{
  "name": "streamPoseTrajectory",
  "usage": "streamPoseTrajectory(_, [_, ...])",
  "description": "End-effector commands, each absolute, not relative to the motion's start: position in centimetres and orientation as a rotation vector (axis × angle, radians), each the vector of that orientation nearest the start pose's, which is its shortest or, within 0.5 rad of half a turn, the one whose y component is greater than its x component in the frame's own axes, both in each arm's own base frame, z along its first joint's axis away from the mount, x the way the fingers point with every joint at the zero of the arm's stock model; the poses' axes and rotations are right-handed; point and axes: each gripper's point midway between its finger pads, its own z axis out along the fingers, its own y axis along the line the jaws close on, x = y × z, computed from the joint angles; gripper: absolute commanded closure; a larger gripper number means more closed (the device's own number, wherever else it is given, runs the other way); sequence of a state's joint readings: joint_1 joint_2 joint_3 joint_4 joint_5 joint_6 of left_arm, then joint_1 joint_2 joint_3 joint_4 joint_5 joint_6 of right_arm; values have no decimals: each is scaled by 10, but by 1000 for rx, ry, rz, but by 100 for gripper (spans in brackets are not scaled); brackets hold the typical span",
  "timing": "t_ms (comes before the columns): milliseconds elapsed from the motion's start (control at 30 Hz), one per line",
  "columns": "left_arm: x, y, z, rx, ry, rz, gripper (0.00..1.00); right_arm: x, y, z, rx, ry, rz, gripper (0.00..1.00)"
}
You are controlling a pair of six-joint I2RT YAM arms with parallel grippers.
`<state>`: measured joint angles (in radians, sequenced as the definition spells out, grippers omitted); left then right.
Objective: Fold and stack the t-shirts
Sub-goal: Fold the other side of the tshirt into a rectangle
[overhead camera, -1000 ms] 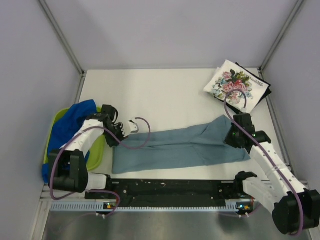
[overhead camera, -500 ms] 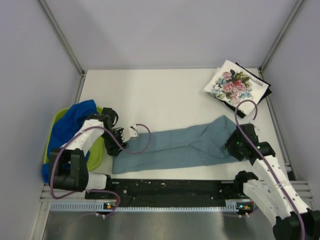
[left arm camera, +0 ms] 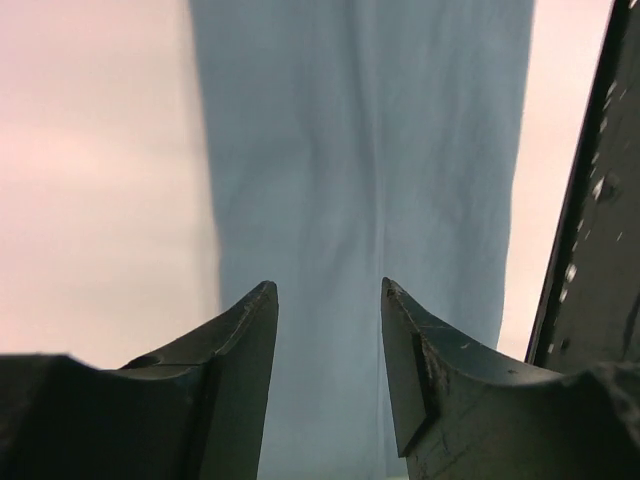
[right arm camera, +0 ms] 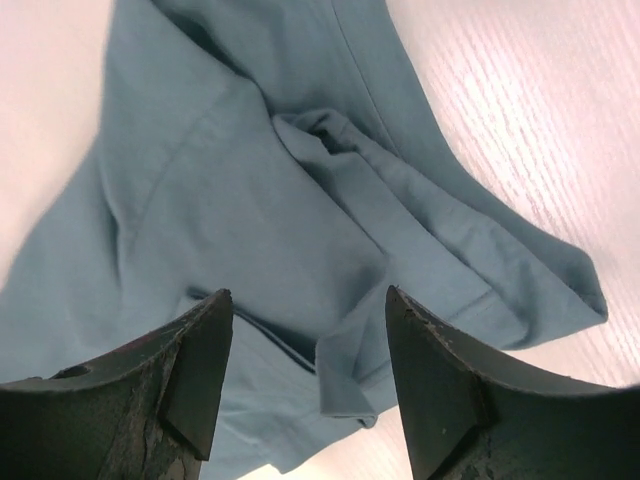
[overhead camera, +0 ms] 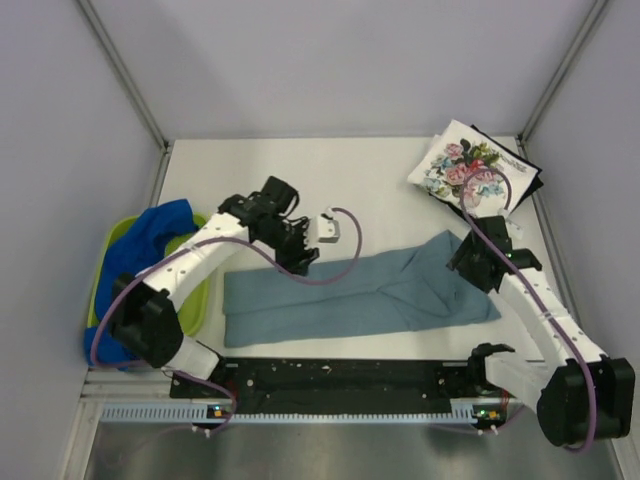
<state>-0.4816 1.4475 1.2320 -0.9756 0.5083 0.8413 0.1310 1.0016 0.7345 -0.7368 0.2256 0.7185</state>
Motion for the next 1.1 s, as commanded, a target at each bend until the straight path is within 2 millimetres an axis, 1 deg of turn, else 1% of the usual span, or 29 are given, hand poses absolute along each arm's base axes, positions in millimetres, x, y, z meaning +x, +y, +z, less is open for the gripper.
streamPoseTrajectory(0, [251,-278,156,1609,1897,-818,50,237,23,73,847,2441,75,40])
streamPoseTrajectory(33, [250,-290,154,1619,1877,-843,50,232,22,64,889,2453,84,44])
streamPoseTrajectory(67, [250,-304,151,1629,1848,-850,50,226,20,57,937,2454,87,52])
streamPoseTrajectory(100, [250,-328,150,1655,1790,-851,50,212,18,43,1041,2449,110,67])
streamPoseTrajectory(133, [248,-341,145,1675,1781,-868,50,207,16,41,1089,2417,125,73])
streamPoseTrajectory(233, [244,-379,137,1682,1790,-946,50,195,17,36,1200,2341,175,99])
streamPoseTrajectory(267, [244,-391,136,1681,1794,-970,50,192,16,36,1237,2313,181,100])
streamPoseTrajectory(300, [244,-403,130,1685,1809,-987,50,186,16,35,1282,2291,182,100])
streamPoseTrajectory(367, [246,-430,129,1658,1821,-1020,51,178,11,35,1338,2252,163,100])
streamPoseTrajectory(467, [251,-465,124,1617,1829,-1070,51,175,6,38,1345,2235,125,100])
streamPoseTrajectory(567, [247,-486,111,1638,1859,-1127,50,174,7,37,1335,2263,117,100])
streamPoseTrajectory(667, [240,-502,100,1691,1838,-1137,48,174,6,36,1320,2275,108,100])
streamPoseTrajectory(700, [241,-508,98,1706,1819,-1129,48,175,6,37,1314,2275,110,100])
streamPoseTrajectory(733, [241,-510,94,1717,1820,-1117,48,176,6,39,1306,2271,114,96])
streamPoseTrajectory(767, [241,-511,88,1730,1826,-1110,47,177,6,43,1294,2268,117,89])
streamPoseTrajectory(867, [239,-512,77,1752,1840,-1103,47,183,5,58,1251,2251,128,69])
streamPoseTrajectory(933, [235,-511,71,1777,1840,-1103,48,189,7,68,1229,2240,151,59])
streamPoseTrajectory(967, [233,-510,66,1793,1843,-1096,48,190,8,72,1223,2239,164,55])
streamPoseTrajectory(1033, [230,-510,60,1818,1841,-1064,48,193,13,78,1206,2246,198,50])
streamPoseTrajectory(1067, [230,-510,56,1826,1841,-1047,50,193,14,78,1201,2253,209,48])
